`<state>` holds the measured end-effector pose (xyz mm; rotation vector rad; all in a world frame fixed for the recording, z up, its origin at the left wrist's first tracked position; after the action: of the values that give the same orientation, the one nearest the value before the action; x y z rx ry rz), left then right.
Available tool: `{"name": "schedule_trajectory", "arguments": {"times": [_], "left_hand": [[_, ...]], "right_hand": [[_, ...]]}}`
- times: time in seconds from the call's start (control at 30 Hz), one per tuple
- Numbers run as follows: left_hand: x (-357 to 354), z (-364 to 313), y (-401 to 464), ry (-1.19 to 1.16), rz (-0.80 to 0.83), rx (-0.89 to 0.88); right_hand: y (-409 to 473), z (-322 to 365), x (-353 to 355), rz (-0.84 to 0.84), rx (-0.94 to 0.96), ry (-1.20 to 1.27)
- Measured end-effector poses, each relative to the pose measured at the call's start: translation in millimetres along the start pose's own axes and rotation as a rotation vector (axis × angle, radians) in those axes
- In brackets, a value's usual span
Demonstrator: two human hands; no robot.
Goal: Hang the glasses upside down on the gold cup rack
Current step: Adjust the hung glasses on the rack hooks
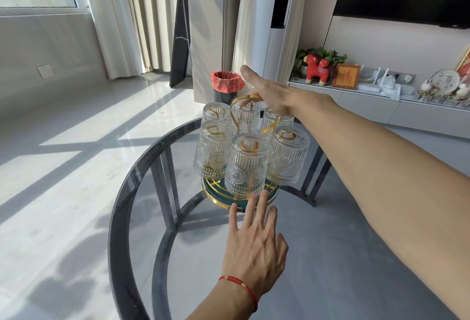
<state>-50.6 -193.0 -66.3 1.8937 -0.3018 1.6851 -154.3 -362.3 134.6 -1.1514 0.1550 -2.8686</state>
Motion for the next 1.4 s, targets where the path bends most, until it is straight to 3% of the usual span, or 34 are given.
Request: {"name": "schedule_trajectory", "arguments": {"times": [0.8, 1.0, 1.17, 1.4], "left_hand": [[4.5, -1.3, 0.2, 0.0, 0.026, -0.002], [5.1, -1.6, 0.6, -0.009, 0.042, -0.004], [5.5, -2.8, 0.6, -0.013, 0.06, -0.009], [6.9, -1.3, 0.2, -0.02, 0.052, -0.01]], "right_hand": [[7.9, 4.5, -3.1, -0.005, 0.026, -0.036], [7.7, 4.1, 14.4, -0.123, 0.095, -0.069], [5.1, 1.1, 7.8, -0.029, 0.001, -0.137], [0.7, 4.5, 4.6, -0.032, 0.007, -0.124]]}}
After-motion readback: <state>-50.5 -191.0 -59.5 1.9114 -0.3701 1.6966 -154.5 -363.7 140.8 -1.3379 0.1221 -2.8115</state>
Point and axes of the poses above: each hand's wrist, its own y-axis towards the middle knuckle, its own x-axis out of the back of the hand, z = x × y, the point moved 5 cm from there along y, towards the middle knuckle, and after that the axes turned 8 degrees about y, right-handed, at the moved point
